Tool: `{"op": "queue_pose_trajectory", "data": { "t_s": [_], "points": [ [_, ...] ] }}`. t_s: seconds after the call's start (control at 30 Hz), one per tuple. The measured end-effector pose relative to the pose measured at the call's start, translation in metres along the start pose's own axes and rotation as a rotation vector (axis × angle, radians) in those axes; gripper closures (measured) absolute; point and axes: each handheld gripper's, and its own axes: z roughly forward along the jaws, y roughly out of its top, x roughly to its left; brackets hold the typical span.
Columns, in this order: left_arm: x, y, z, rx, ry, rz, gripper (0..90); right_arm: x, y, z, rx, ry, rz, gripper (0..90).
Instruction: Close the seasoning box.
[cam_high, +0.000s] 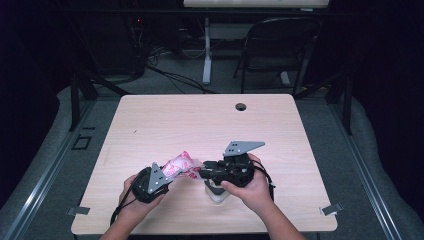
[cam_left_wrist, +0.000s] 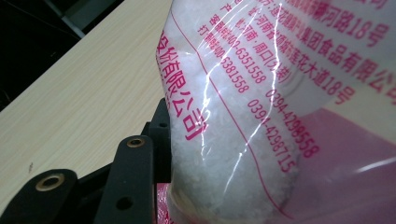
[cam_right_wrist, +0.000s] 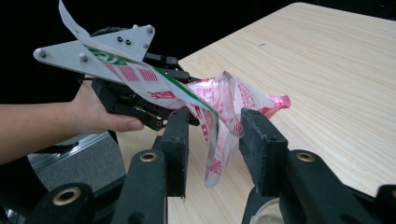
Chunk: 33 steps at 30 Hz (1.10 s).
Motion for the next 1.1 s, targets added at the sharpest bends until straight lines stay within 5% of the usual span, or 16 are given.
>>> {"op": "queue_pose_trajectory", "data": {
  "t_s": [0.7, 1.1],
  "points": [
    [0.007, 0.011, -0.001, -0.006, 0.054, 0.049, 59.1, -0.011, 0.000, -0.026, -0.034, -0.033, 0.034, 66.0],
    [0.005, 0.017, -0.004, -0.015, 0.101, 0.111, 59.3, -0.018, -0.002, -0.028, -0.024, -0.066, 0.041, 67.4]
  ]
}}
